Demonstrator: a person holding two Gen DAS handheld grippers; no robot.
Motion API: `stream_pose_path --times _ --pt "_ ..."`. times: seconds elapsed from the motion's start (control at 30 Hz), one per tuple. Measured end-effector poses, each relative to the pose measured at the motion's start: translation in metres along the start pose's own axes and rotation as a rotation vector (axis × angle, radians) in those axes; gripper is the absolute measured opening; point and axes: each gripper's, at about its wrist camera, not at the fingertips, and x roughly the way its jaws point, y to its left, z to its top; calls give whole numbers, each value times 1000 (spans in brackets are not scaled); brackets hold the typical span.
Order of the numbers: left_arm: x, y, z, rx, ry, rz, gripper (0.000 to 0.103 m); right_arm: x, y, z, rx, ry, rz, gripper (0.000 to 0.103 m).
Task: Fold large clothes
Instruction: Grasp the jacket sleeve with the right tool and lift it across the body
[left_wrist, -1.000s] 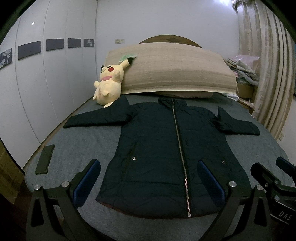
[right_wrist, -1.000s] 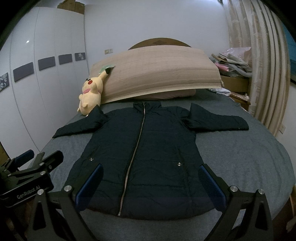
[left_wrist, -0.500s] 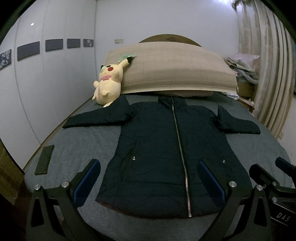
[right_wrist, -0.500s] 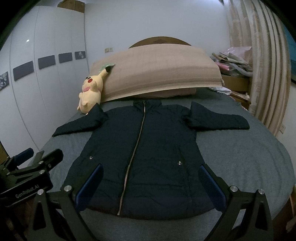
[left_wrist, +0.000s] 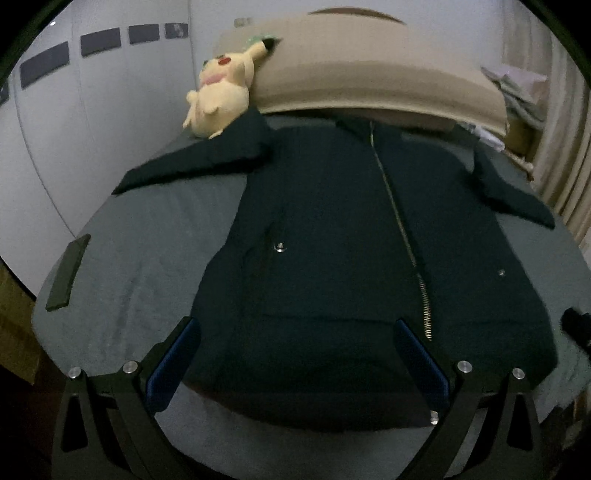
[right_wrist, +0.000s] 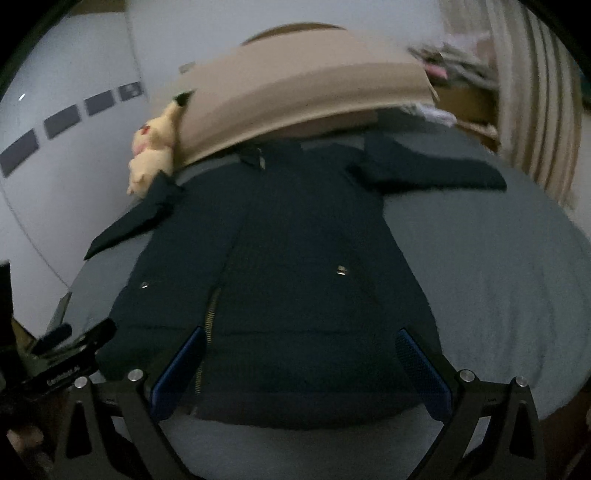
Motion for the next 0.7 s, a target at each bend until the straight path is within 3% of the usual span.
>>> stream_pose_path --times 0.3,0.5,0.7 --pt "42 -12 35 29 10 40 103 37 -128 61 245 -12 11 103" --pt "76 -25 64 64 -9 66 103 78 -263 117 586 -94 139 102" --pt "115 -33 86 70 -23 54 103 141 -365 156 841 -95 144 76"
